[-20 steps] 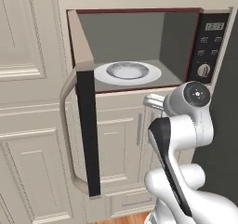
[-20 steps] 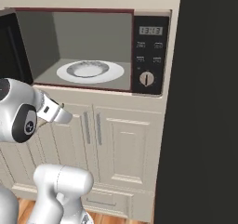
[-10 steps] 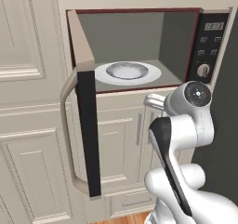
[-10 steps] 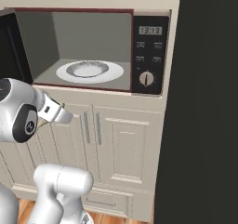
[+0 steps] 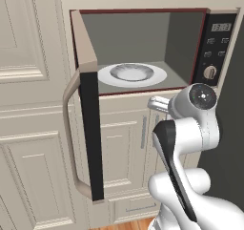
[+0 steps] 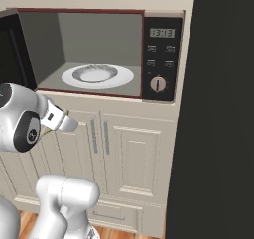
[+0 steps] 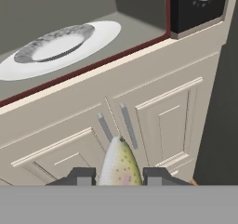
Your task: Transport the fish from the fridge to the microwave and turn on the microwave.
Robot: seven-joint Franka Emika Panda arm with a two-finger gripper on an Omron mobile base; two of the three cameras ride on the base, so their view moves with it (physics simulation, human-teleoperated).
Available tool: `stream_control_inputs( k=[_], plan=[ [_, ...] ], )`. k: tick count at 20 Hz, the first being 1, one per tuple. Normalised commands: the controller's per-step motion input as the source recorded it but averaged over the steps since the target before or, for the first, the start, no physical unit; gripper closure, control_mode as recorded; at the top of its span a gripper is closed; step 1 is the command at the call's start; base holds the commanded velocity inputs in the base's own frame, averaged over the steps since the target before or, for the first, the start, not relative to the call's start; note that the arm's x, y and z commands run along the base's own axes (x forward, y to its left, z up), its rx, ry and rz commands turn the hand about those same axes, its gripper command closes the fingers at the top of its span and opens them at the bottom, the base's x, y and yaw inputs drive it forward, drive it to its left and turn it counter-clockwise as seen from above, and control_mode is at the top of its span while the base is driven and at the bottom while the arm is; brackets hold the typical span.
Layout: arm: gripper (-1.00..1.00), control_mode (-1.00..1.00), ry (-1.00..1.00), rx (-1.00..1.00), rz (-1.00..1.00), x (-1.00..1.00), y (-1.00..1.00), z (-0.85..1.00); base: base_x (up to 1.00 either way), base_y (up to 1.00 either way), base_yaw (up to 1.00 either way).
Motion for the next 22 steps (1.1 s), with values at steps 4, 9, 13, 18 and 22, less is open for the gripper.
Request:
stream_control_inputs(
  k=[4,9,13,18,22],
  plan=[
    [1.0,1.0,0.0,0.0,0.0,0.0,0.0,0.0,0.0,0.0,0.0],
    [1.0,1.0,0.0,0.0,0.0,0.0,0.0,0.0,0.0,0.0,0.0],
    [1.0,1.0,0.0,0.0,0.0,0.0,0.0,0.0,0.0,0.01,0.0],
    [1.0,-1.0,0.0,0.0,0.08,0.04,0.0,0.03,0.0,0.0,0.0],
    [1.0,-1.0,0.08,0.0,0.02,0.26,0.0,0.18,0.0,0.0,0.0]
  ],
)
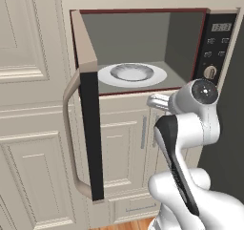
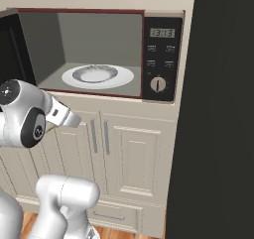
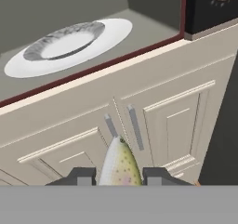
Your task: Transport the fish from the fridge to the microwave and turn on the microwave.
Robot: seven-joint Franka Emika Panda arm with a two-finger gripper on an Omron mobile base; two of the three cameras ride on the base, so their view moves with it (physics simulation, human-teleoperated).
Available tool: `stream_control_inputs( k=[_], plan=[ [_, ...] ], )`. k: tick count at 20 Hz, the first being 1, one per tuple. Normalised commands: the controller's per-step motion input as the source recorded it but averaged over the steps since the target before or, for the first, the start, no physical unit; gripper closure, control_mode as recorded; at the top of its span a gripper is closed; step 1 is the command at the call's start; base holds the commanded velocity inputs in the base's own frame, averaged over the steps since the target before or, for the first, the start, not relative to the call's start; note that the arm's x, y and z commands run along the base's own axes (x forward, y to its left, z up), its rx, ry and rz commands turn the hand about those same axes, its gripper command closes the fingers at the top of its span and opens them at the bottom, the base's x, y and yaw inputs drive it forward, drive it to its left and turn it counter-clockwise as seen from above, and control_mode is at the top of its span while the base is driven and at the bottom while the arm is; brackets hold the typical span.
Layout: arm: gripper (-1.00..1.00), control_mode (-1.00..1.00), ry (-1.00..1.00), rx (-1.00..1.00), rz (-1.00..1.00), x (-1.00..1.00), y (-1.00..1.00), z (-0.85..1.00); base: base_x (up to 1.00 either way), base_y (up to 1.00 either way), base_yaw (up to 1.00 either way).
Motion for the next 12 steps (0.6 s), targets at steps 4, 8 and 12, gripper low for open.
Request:
stream_control_inputs(
  k=[4,8,12],
  plan=[
    [1.0,-1.0,0.17,0.0,0.0,0.38,0.02,0.22,0.0,0.0,0.0],
    [1.0,-1.0,0.13,0.0,0.0,0.38,0.05,0.19,0.0,0.0,0.0],
    [1.0,-1.0,0.01,0.0,0.0,0.26,0.01,0.1,0.0,0.0,0.0]
  ],
)
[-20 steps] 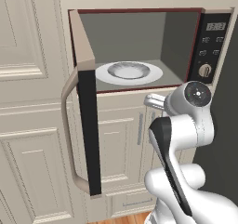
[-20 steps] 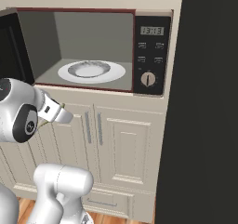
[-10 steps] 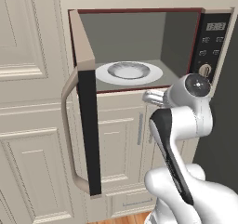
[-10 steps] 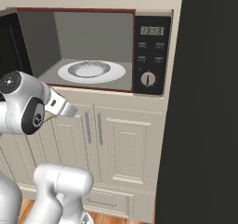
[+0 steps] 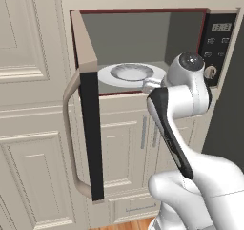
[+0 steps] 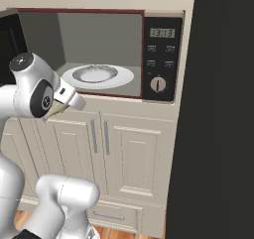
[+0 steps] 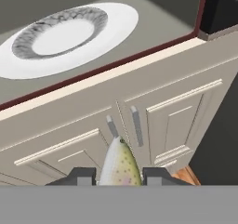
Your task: Transport the fish from the fridge to the microwave and turn on the microwave.
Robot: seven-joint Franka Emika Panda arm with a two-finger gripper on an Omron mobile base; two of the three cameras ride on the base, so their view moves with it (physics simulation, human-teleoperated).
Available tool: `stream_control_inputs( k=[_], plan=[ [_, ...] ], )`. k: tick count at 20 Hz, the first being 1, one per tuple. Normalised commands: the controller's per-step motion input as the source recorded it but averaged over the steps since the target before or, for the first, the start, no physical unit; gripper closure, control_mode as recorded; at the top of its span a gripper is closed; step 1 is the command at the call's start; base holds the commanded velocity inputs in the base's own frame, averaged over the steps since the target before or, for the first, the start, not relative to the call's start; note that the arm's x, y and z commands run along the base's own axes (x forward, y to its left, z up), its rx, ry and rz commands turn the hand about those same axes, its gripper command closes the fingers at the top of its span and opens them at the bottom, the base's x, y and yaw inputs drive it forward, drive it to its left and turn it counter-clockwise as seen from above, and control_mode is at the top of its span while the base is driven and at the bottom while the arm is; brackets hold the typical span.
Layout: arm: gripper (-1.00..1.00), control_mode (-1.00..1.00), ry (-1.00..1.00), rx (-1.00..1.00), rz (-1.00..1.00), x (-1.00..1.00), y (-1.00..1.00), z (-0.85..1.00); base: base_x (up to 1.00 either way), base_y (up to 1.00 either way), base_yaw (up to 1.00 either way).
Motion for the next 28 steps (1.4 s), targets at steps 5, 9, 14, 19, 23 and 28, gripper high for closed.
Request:
stream_control_inputs(
  k=[5,9,14,19,23,28],
  plan=[
    [1.0,-1.0,-0.01,0.0,0.02,0.18,0.0,0.01,0.0,0.0,0.0],
    [1.0,-1.0,-0.12,0.0,0.06,0.17,0.0,0.0,0.0,0.0,0.0],
    [1.0,-1.0,-0.23,0.0,0.1,0.06,0.01,0.07,0.0,0.0,0.0],
    [1.0,-1.0,-0.12,-0.01,0.03,0.18,0.01,0.15,0.0,0.0,0.0],
    [1.0,-1.0,0.06,-0.02,0.0,0.36,0.01,0.19,0.0,0.0,0.0],
    [1.0,-1.0,0.13,-0.05,0.0,0.41,0.08,0.2,0.0,0.0,0.0]
  ],
)
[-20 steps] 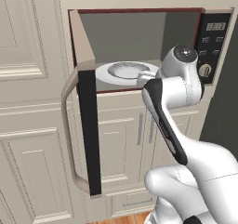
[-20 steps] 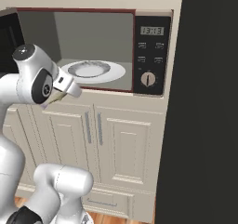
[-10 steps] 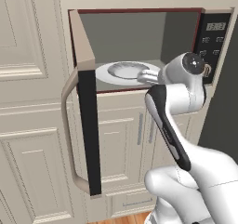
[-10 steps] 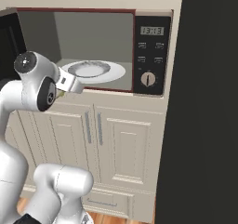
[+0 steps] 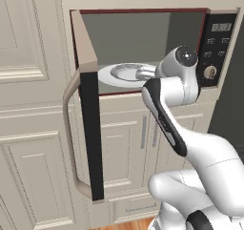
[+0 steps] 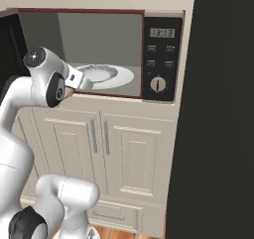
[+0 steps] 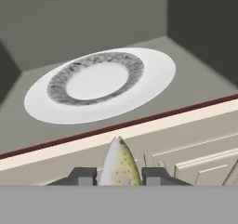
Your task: Transport the fish from the fridge to the microwave and turn on the microwave.
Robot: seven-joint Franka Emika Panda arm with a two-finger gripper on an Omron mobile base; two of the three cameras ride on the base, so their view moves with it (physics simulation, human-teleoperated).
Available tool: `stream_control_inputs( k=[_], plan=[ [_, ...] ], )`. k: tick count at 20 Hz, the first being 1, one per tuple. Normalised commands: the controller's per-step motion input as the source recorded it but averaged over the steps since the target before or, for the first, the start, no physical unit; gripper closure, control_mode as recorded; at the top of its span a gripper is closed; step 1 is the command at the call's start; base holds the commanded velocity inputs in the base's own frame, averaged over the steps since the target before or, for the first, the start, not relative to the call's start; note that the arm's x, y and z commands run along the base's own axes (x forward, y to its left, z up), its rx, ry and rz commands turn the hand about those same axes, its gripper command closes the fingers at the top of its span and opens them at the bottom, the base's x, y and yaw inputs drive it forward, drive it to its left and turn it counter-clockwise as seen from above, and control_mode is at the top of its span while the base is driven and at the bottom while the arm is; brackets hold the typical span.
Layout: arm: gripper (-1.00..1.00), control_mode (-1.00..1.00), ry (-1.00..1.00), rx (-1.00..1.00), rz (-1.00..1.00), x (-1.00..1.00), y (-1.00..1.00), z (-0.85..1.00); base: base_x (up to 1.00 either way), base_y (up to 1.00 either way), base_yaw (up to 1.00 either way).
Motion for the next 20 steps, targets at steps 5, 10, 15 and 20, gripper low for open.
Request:
stream_control_inputs(
  k=[5,10,15,20],
  plan=[
    [1.0,-1.0,0.06,-0.03,0.0,0.38,0.09,0.15,0.0,0.0,0.0],
    [1.0,-1.0,0.0,-0.02,0.0,0.4,0.12,0.01,0.0,0.0,0.0],
    [1.0,-1.0,0.0,-0.04,0.0,0.4,0.15,-0.05,0.0,0.0,0.0],
    [1.0,-1.0,-0.02,-0.06,0.0,0.39,0.06,-0.04,0.0,0.0,0.0]
  ],
)
